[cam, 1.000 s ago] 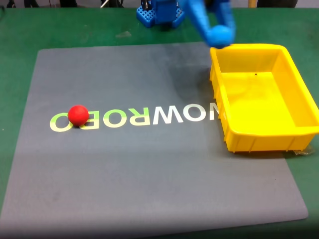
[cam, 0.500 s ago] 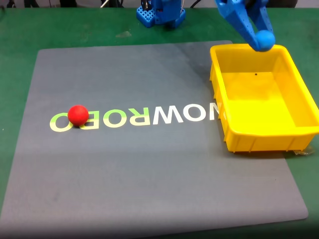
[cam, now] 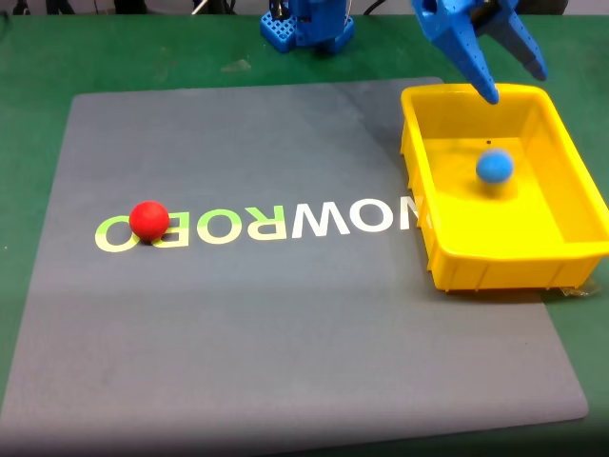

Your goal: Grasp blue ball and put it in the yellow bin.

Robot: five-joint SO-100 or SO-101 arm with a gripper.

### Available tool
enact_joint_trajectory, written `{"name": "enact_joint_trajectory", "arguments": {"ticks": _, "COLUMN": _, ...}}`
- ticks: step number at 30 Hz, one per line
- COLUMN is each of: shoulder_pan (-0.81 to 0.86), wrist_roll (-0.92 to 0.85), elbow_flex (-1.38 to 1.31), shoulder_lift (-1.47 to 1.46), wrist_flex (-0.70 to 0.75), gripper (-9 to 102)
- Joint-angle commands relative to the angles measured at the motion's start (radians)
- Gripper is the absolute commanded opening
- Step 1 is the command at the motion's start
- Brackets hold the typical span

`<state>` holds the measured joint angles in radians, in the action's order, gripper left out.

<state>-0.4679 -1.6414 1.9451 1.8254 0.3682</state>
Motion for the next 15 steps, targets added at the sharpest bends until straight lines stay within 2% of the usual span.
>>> {"name": "enact_joint_trajectory", "arguments": {"ticks": 1, "shoulder_pan": 0.029, "wrist_roll": 0.014, "elbow_flex": -0.069, "shoulder_lift": 0.018, "wrist_flex": -0.011, "gripper": 37}}
{"name": "enact_joint_trajectory", "arguments": {"ticks": 5, "shoulder_pan": 0.048, "wrist_roll": 0.035, "elbow_flex": -0.069, "shoulder_lift": 0.067, "wrist_flex": 0.023, "gripper": 37}}
{"name": "enact_joint_trajectory", "arguments": {"ticks": 10, "shoulder_pan": 0.103, "wrist_roll": 0.072, "elbow_flex": -0.021, "shoulder_lift": 0.219, "wrist_flex": 0.172, "gripper": 35}}
{"name": "enact_joint_trajectory", "arguments": {"ticks": 15, "shoulder_pan": 0.224, "wrist_roll": 0.034, "elbow_flex": 0.233, "shoulder_lift": 0.437, "wrist_flex": 0.179, "gripper": 29}}
